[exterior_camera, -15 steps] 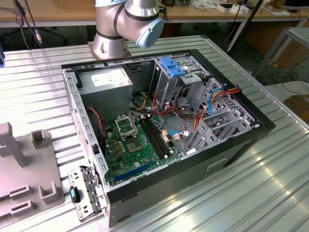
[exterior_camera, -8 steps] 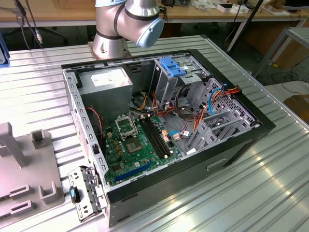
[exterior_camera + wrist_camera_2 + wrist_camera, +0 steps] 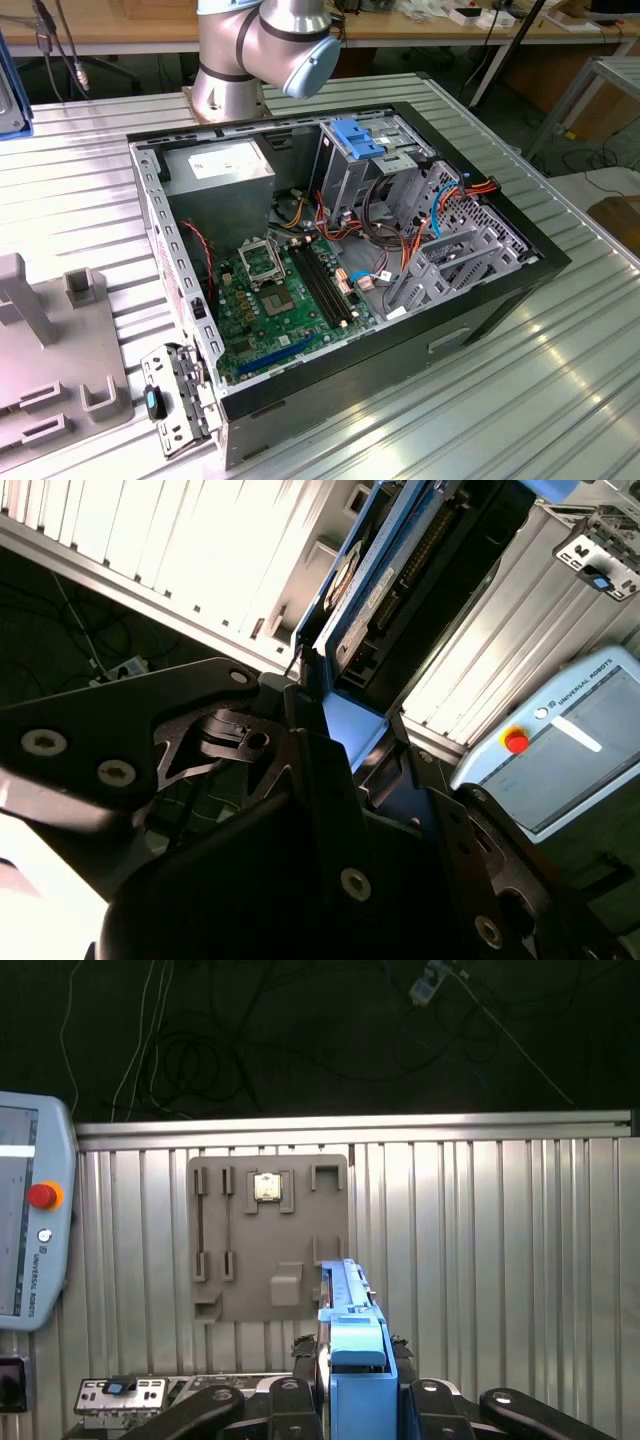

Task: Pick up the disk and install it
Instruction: 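Pick up the disk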

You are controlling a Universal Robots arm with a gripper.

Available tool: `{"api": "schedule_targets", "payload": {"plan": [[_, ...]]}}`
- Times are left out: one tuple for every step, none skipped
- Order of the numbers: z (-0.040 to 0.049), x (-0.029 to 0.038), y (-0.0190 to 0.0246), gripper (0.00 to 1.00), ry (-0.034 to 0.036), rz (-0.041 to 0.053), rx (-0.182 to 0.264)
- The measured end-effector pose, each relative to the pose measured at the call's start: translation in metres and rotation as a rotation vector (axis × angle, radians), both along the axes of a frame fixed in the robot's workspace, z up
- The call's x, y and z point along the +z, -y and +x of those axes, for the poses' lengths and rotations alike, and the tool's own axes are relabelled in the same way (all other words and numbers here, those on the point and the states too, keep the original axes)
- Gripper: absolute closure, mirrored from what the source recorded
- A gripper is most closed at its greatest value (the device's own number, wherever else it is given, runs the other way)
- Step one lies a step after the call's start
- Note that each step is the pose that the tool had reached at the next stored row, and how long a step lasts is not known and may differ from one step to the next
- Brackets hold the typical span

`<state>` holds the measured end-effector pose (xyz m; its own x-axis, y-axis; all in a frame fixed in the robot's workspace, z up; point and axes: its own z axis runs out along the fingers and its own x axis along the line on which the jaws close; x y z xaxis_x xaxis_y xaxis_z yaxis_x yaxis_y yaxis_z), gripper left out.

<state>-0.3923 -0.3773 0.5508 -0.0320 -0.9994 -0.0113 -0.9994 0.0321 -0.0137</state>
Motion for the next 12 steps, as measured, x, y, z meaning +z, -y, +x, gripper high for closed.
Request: {"api": "schedule_targets", "payload": {"plan": [[0.001, -0.0001, 0.0, 0.63, 0.0001, 0.0001, 0.0], [0.0017, 0.0, 0.0, 0.63, 0.0001, 0.0, 0.0], [0.0027, 0.0, 0.0, 0.63, 0.0, 0.0, 0.0], [0.0033, 0.0, 0.0, 0.63, 0.0, 0.0, 0.0], [0.0047, -0.0001, 0.0, 0.63, 0.0001, 0.0001, 0.0], [0.0056, 0.0, 0.0, 0.63, 0.0001, 0.0, 0.0], [0.0064, 0.0, 0.0, 0.63, 0.0, 0.0, 0.0], [0.0078, 0.0, 0.0, 0.63, 0.0001, 0.0001, 0.0], [0.0088, 0.0, 0.0, 0.63, 0.0001, 0.0001, 0.0], [0.01, 0.0, 0.0, 0.63, 0.0001, 0.0001, 0.0], [0.0122, 0.0, 0.0, 0.63, 0.0, 0.0, 0.0], [0.0132, 0.0, 0.0, 0.63, 0.0001, 0.0, 0.0]]}}
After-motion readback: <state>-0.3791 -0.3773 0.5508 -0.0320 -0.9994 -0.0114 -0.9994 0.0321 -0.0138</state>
